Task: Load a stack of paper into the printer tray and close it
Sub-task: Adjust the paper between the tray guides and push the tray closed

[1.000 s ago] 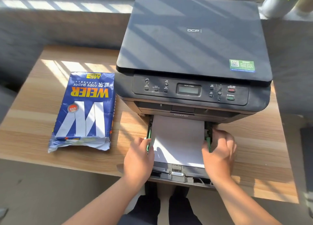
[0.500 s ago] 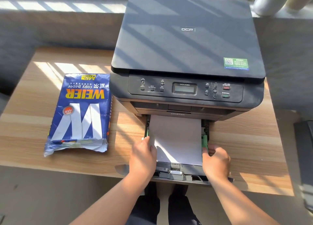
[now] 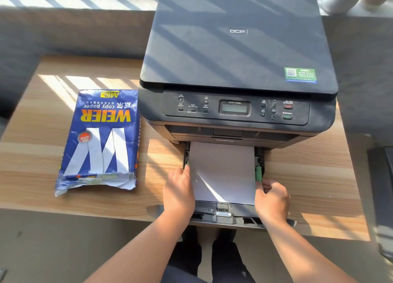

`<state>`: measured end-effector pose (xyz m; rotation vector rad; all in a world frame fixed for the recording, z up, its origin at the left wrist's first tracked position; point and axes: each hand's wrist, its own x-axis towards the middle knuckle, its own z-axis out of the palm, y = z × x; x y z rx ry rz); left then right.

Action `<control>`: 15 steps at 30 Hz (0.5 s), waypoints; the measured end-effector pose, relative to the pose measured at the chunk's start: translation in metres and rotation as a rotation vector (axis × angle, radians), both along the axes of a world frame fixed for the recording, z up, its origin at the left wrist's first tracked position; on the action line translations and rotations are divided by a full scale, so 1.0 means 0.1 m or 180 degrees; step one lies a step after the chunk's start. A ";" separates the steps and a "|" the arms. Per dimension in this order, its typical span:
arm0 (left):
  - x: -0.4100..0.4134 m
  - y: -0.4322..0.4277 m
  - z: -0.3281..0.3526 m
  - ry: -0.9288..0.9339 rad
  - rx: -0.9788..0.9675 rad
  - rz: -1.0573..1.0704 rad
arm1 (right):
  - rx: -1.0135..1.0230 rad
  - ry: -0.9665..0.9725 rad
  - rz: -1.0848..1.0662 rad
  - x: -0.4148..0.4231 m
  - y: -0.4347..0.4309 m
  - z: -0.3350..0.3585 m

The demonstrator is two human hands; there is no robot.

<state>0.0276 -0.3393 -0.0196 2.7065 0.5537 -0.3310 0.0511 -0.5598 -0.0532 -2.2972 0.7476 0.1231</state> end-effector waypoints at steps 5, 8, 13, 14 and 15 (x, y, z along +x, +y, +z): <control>0.01 0.02 -0.05 -0.0100 -0.0102 0.0114 | 0.0092 -0.0051 -0.0035 0.00 0.01 0.00; 0.00 0.03 -0.06 -0.0088 -0.0082 0.0060 | 0.0067 -0.0028 -0.0018 0.00 0.00 -0.01; 0.01 0.02 -0.08 -0.0122 0.0067 -0.0037 | -0.0054 -0.0072 0.0049 0.00 -0.01 -0.03; 0.00 0.02 -0.08 -0.0123 0.0085 -0.0051 | -0.0069 -0.0074 0.0051 0.00 -0.01 -0.04; 0.00 0.03 -0.08 -0.0115 0.0077 -0.0072 | -0.0082 -0.0082 0.0054 0.00 -0.01 -0.05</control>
